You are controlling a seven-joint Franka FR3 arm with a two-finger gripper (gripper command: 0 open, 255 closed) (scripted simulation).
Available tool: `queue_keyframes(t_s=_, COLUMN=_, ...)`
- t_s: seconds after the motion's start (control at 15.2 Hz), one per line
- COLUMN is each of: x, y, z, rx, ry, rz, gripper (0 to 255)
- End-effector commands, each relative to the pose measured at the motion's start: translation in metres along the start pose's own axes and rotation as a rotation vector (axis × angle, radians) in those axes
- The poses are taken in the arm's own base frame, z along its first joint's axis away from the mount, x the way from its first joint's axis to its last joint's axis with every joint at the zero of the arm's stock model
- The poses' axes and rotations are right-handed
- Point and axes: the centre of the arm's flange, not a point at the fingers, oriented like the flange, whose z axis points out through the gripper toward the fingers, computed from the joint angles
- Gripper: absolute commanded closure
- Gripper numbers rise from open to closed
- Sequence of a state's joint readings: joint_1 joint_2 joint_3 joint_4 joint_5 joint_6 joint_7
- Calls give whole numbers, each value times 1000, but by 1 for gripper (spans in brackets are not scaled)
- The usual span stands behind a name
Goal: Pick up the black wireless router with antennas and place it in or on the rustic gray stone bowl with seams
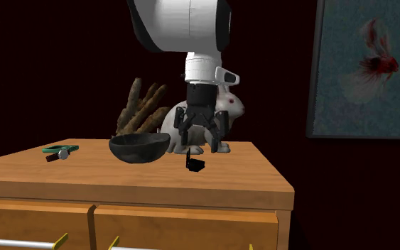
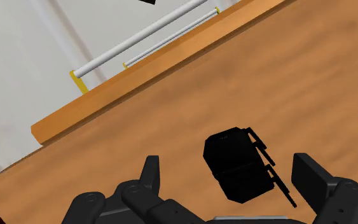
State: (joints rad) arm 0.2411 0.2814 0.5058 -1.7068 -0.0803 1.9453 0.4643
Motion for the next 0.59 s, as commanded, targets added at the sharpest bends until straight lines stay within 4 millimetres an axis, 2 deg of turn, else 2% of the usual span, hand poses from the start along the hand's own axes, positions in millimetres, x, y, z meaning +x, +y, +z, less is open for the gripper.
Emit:
queue_keyframes(t_s=0.0, x=8, y=-15, z=8, rx=1, ry=-1, rz=-7, gripper=0)
queue_keyframes(t_s=0.46, x=8, y=-15, z=48, rx=1, ry=-1, rz=-7, gripper=0)
queue_keyframes(t_s=0.53, x=8, y=-15, z=48, rx=1, ry=-1, rz=-7, gripper=0)
